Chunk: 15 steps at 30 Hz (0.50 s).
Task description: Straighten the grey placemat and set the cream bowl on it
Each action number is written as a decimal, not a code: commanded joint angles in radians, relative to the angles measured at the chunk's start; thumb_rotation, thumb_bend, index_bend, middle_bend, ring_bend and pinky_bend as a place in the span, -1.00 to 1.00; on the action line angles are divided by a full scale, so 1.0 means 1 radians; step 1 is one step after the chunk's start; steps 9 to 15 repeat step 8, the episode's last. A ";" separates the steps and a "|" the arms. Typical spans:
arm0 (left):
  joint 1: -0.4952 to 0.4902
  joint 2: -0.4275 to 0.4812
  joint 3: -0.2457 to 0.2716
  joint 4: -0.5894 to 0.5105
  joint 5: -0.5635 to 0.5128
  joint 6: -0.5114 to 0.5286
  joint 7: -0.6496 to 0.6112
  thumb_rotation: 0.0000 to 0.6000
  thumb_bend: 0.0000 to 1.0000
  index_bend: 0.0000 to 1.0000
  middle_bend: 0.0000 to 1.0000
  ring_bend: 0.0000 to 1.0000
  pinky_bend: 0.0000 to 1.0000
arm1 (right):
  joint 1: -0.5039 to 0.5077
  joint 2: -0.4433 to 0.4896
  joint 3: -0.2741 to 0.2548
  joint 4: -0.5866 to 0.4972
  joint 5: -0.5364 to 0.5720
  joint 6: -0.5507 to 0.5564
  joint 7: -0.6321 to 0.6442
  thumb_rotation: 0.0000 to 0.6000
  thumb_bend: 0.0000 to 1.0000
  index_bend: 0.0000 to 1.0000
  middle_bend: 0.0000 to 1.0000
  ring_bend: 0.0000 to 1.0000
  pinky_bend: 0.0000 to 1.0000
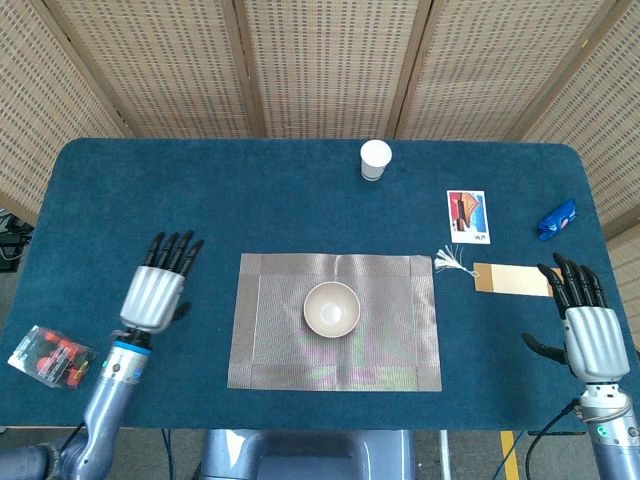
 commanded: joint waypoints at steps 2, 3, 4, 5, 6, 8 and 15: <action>0.098 0.083 0.042 0.009 0.018 0.089 -0.098 1.00 -0.72 -1.00 -1.00 -1.00 -1.00 | 0.010 -0.018 -0.005 0.008 -0.003 -0.014 -0.023 1.00 -0.76 -0.75 -1.00 -1.00 -1.00; 0.124 0.101 0.053 0.008 0.025 0.113 -0.125 1.00 -0.72 -1.00 -1.00 -1.00 -1.00 | 0.013 -0.024 -0.007 0.010 -0.007 -0.016 -0.033 1.00 -0.76 -0.75 -1.00 -1.00 -1.00; 0.143 0.112 0.060 0.006 0.030 0.132 -0.143 1.00 -0.72 -1.00 -1.00 -1.00 -1.00 | 0.014 -0.028 -0.009 0.011 -0.009 -0.017 -0.040 1.00 -0.76 -0.75 -1.00 -1.00 -1.00; 0.163 0.121 0.068 0.004 0.035 0.151 -0.163 1.00 -0.72 -1.00 -1.00 -1.00 -1.00 | 0.015 -0.032 -0.012 0.012 -0.012 -0.020 -0.046 1.00 -0.76 -0.75 -1.00 -1.00 -1.00; 0.188 0.132 0.079 0.003 0.043 0.171 -0.188 1.00 -0.72 -1.00 -1.00 -1.00 -1.00 | 0.015 -0.036 -0.014 0.014 -0.013 -0.021 -0.053 1.00 -0.76 -0.75 -1.00 -1.00 -1.00; 0.215 0.143 0.091 0.004 0.050 0.191 -0.221 1.00 -0.72 -1.00 -1.00 -1.00 -1.00 | 0.014 -0.041 -0.019 0.017 -0.015 -0.022 -0.065 1.00 -0.76 -0.75 -1.00 -1.00 -1.00; 0.215 0.143 0.091 0.004 0.050 0.191 -0.221 1.00 -0.72 -1.00 -1.00 -1.00 -1.00 | 0.014 -0.041 -0.019 0.017 -0.015 -0.022 -0.065 1.00 -0.76 -0.75 -1.00 -1.00 -1.00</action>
